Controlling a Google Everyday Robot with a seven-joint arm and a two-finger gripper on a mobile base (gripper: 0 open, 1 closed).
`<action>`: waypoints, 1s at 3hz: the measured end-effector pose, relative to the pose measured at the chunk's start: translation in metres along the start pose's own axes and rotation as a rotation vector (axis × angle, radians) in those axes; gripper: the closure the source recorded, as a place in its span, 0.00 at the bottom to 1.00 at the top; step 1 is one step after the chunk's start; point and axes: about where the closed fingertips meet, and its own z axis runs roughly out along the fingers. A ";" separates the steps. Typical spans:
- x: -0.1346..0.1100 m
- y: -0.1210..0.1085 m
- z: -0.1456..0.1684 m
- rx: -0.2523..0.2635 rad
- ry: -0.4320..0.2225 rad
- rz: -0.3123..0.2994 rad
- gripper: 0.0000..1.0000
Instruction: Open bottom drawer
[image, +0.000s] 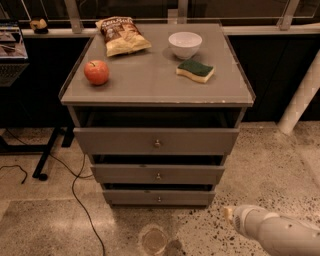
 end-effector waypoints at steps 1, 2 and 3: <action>0.021 0.023 0.047 -0.087 0.050 0.042 1.00; 0.028 0.050 0.078 -0.219 0.072 -0.031 1.00; 0.023 0.058 0.080 -0.260 0.062 -0.019 1.00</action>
Offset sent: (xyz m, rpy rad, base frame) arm 0.0121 0.0483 -0.0809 0.2785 0.0337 0.3060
